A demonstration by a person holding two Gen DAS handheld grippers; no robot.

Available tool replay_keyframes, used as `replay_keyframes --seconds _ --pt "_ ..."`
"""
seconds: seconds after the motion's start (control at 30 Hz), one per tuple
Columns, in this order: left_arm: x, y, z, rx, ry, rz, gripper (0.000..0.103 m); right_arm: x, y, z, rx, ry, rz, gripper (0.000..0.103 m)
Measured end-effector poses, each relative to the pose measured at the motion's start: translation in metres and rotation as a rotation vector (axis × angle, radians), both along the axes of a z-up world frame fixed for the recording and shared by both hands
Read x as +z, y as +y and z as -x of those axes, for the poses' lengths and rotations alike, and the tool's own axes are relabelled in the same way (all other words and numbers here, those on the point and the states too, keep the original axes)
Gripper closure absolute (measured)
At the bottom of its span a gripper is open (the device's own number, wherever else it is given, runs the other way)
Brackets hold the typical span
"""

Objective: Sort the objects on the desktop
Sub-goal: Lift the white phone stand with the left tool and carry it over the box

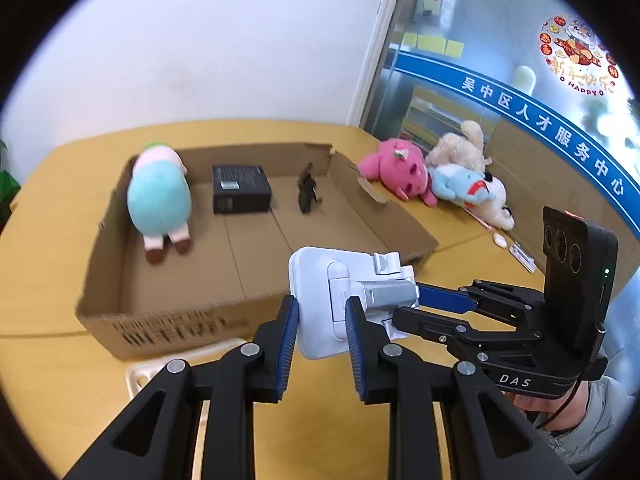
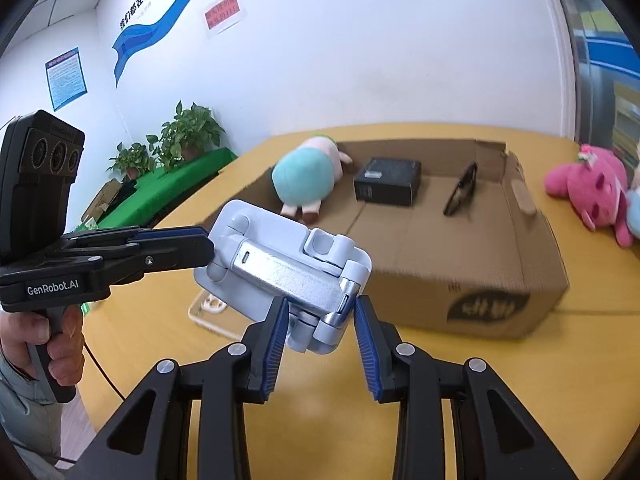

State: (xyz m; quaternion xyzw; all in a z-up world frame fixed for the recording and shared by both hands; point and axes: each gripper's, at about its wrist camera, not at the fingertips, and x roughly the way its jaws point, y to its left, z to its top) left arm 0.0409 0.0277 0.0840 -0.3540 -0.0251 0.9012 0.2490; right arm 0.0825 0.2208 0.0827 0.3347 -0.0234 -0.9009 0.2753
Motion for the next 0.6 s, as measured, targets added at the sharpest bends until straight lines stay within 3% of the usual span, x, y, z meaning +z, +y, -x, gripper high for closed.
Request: replay_keyframes --seconds 0.27,0.6 --pt "0.011 -0.024 0.037 0.039 0.026 0.003 0.080 0.013 -0.023 0.046 0.018 0.004 0.026 0.068" --pt "-0.014 -0.068 0.094 0.112 -0.061 -0.031 0.080 -0.009 -0.062 0.130 0.079 -0.110 0.067 0.068"
